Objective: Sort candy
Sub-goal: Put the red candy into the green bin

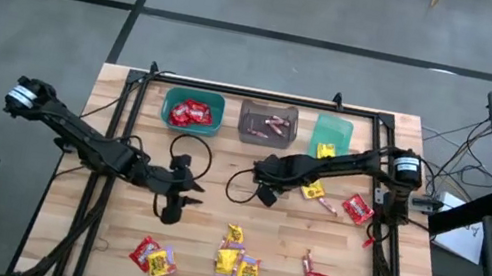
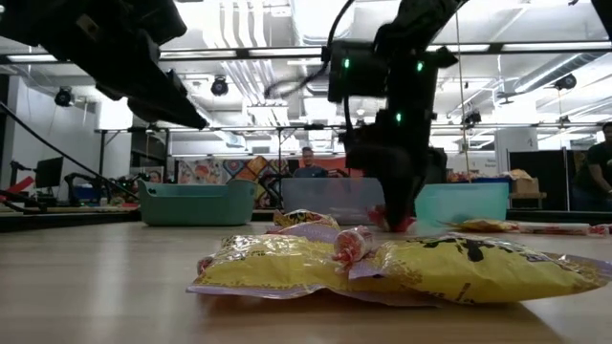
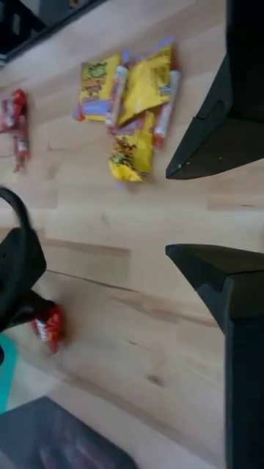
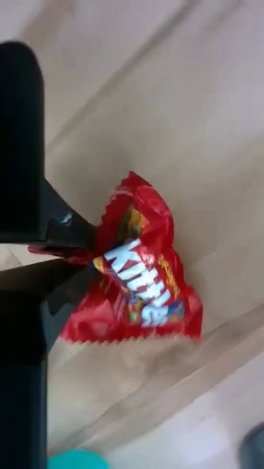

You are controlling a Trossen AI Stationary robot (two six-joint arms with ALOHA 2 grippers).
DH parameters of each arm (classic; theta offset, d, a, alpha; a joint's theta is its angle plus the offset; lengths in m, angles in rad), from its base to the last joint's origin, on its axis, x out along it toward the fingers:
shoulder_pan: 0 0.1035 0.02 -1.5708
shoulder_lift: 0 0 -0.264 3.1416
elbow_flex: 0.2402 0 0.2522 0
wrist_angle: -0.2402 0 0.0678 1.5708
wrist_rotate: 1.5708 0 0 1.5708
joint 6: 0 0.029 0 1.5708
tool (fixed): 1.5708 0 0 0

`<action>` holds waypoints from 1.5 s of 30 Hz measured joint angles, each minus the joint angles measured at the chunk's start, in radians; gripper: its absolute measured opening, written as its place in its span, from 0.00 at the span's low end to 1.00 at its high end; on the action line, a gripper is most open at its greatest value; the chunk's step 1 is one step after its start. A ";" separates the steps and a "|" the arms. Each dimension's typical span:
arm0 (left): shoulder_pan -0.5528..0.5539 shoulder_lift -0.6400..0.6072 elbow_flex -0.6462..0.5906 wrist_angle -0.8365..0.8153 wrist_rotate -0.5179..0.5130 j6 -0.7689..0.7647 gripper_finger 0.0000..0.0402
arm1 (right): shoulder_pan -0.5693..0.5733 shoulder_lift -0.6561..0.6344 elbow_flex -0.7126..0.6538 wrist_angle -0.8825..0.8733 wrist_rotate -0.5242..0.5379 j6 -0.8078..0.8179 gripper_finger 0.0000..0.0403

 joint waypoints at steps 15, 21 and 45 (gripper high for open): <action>0.000 0.066 0.000 0.455 0.014 0.312 0.34 | 0.119 -0.109 -0.006 0.647 -0.463 -0.261 0.02; 0.000 0.144 0.006 0.484 0.091 0.344 0.34 | 0.119 -0.108 -0.006 0.685 -0.463 -0.245 0.02; 0.003 0.257 0.007 0.541 0.006 0.318 0.03 | 0.119 -0.121 -0.007 0.693 -0.515 -0.235 0.07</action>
